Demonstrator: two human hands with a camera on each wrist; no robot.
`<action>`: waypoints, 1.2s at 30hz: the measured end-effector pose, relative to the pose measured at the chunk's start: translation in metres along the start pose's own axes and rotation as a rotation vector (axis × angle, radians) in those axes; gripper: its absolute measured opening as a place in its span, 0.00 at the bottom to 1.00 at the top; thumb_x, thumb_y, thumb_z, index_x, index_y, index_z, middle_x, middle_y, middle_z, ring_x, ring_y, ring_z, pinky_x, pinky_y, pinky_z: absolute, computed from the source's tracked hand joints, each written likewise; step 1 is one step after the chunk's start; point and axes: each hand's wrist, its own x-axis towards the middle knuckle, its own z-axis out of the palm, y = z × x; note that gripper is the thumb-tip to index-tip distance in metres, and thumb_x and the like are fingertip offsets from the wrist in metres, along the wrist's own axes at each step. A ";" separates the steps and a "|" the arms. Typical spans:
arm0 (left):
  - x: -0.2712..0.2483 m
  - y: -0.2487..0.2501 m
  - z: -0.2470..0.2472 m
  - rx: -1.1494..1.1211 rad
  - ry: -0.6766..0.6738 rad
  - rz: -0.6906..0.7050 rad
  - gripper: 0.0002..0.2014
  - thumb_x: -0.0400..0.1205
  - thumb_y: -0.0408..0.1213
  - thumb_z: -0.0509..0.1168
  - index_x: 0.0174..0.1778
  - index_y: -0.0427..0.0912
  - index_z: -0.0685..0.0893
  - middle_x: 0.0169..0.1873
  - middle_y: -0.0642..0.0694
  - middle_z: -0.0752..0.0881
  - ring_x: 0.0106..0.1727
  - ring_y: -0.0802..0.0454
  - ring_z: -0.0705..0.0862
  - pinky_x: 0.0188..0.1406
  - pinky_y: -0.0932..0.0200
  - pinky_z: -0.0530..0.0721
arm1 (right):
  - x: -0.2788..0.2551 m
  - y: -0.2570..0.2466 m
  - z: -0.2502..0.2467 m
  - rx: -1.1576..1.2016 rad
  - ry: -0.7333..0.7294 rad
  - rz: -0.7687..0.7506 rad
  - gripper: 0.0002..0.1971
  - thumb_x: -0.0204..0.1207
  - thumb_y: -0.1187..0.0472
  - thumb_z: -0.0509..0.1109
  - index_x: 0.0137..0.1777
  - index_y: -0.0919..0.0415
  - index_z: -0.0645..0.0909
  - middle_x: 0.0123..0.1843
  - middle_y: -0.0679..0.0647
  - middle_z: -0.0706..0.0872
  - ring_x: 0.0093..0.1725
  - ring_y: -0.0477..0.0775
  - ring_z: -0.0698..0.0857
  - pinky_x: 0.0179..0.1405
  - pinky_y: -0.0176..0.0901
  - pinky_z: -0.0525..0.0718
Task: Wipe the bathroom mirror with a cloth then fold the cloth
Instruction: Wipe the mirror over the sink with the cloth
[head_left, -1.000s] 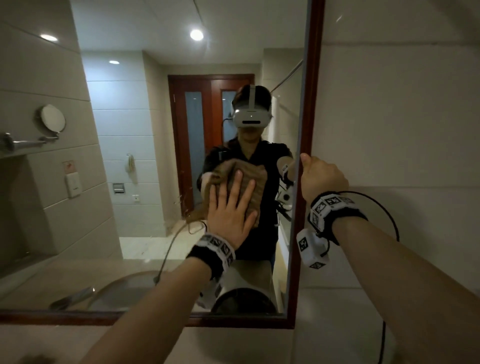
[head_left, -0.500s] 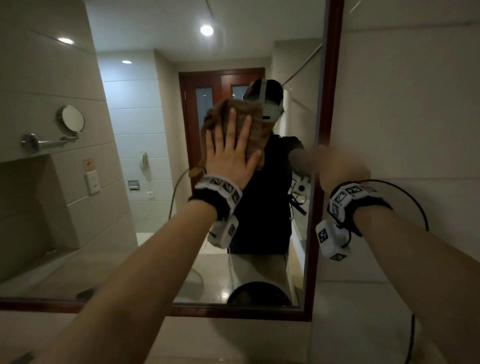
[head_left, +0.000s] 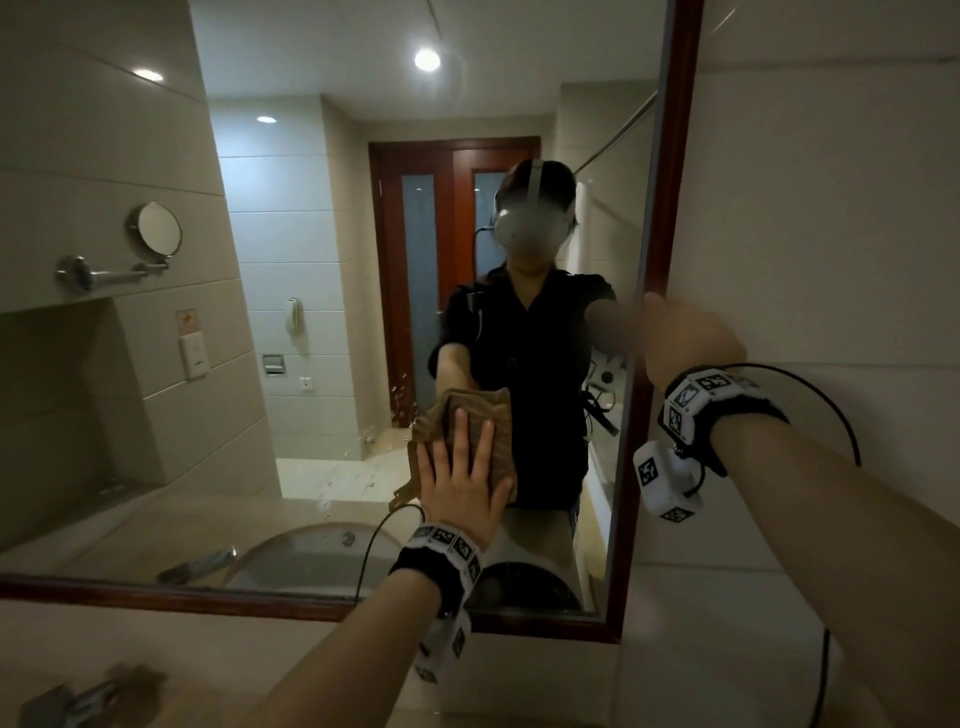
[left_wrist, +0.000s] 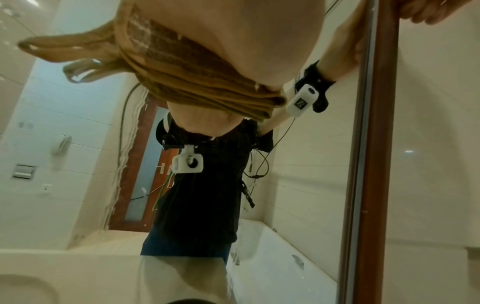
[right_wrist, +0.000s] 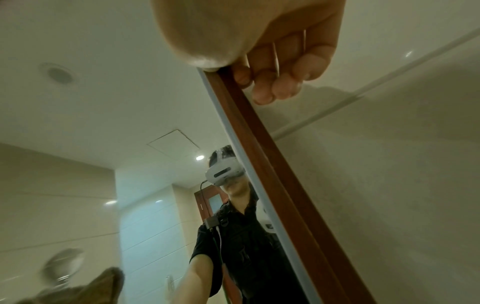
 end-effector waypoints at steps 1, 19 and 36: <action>0.005 0.002 -0.004 -0.007 -0.008 -0.010 0.41 0.81 0.64 0.50 0.87 0.50 0.46 0.86 0.38 0.43 0.82 0.28 0.57 0.77 0.27 0.62 | 0.000 0.000 0.000 -0.007 -0.006 -0.002 0.34 0.86 0.40 0.41 0.63 0.63 0.82 0.57 0.67 0.85 0.56 0.68 0.83 0.53 0.54 0.79; 0.039 -0.011 -0.028 0.164 -0.020 0.277 0.40 0.81 0.62 0.56 0.87 0.53 0.50 0.87 0.41 0.46 0.81 0.30 0.62 0.80 0.29 0.52 | 0.000 0.005 0.006 0.013 0.029 -0.032 0.34 0.85 0.40 0.40 0.63 0.60 0.81 0.55 0.66 0.85 0.53 0.68 0.84 0.50 0.52 0.79; 0.195 0.040 -0.154 0.127 0.202 0.175 0.42 0.82 0.67 0.45 0.87 0.50 0.38 0.86 0.41 0.36 0.85 0.32 0.38 0.82 0.31 0.38 | -0.004 0.009 0.008 0.061 0.080 -0.066 0.33 0.85 0.40 0.43 0.57 0.63 0.83 0.46 0.66 0.87 0.44 0.67 0.85 0.43 0.52 0.83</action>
